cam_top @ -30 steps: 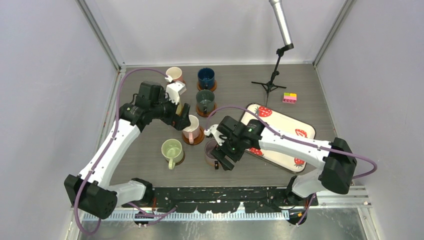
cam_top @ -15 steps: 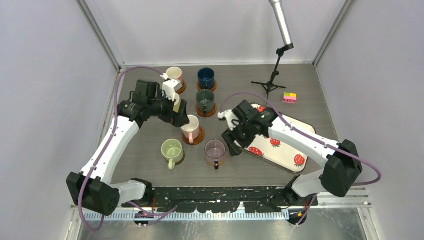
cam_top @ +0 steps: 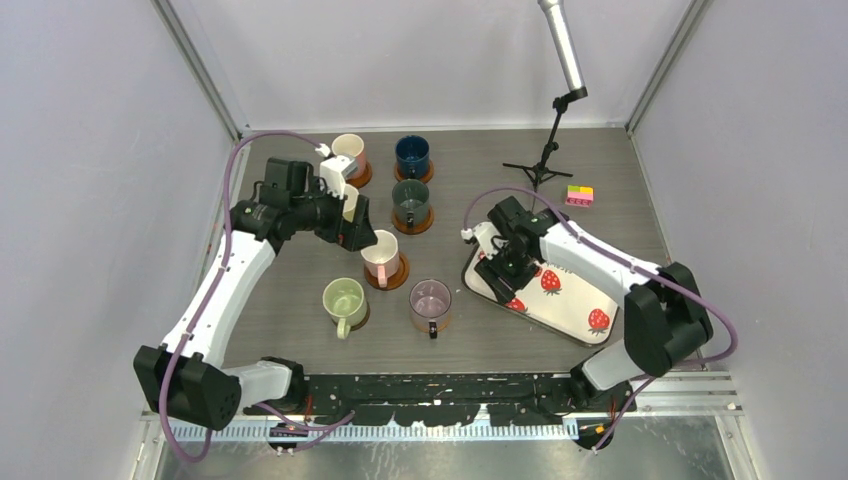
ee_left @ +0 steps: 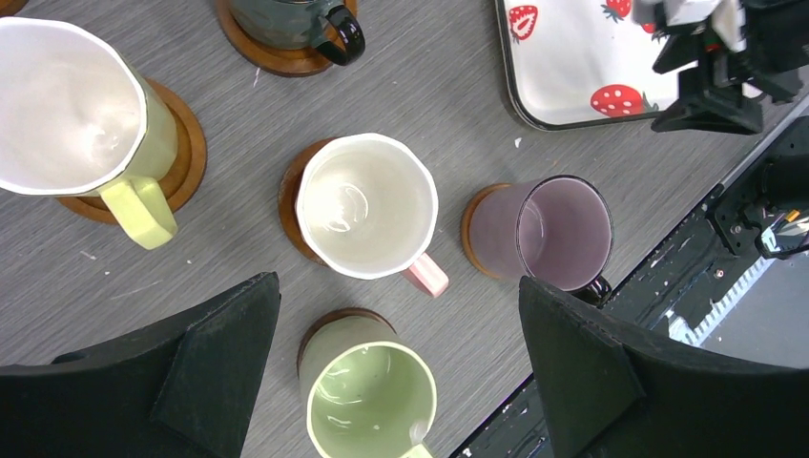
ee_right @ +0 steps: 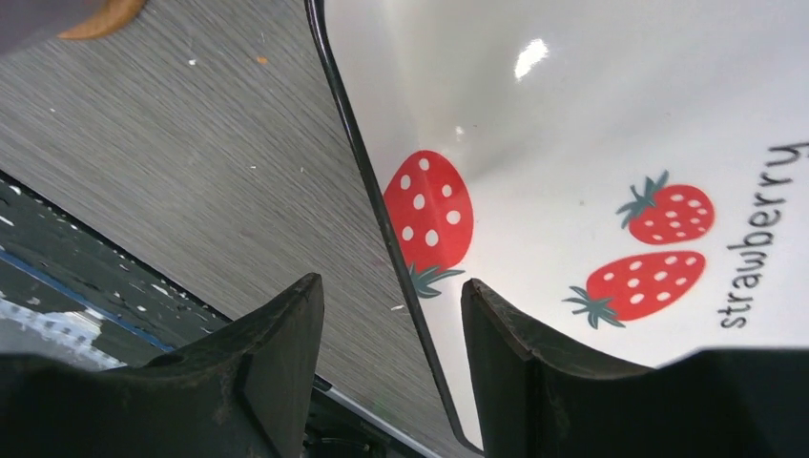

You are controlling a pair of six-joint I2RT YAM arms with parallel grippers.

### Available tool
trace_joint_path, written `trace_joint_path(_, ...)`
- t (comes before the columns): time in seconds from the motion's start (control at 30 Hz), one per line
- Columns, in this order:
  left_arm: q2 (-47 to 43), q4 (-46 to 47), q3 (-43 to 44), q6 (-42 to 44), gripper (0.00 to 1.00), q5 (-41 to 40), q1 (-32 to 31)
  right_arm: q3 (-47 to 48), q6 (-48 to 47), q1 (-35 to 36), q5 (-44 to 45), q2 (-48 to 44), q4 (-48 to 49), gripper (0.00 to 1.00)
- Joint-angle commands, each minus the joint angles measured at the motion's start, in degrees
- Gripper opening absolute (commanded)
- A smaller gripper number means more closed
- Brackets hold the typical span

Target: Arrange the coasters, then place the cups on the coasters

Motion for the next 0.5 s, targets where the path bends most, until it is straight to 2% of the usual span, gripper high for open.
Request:
trace_joint_path(0.0,-0.2,1.8,1.4,-0.1,0.98,2.0,0.4,0.3,-5.1,0.1,-1.7,3.8,0.8,0.59)
trace_joint_path(0.1,-0.5,2.0,1.0,0.0,0.98,2.0,0.5,-1.9,-8.1,0.1,-0.2,6.1,3.8,0.57)
trace_joint_path(0.27,-0.5,1.1,1.3,0.7,0.98,1.9,0.5,-3.4,-12.2,0.2,1.1,9.8,6.0,0.48)
trace_joint_path(0.47,-0.6,0.9,1.3,0.7,0.97,1.8,0.7,-5.3,-15.6,0.2,-1.1,9.2,5.0,0.3)
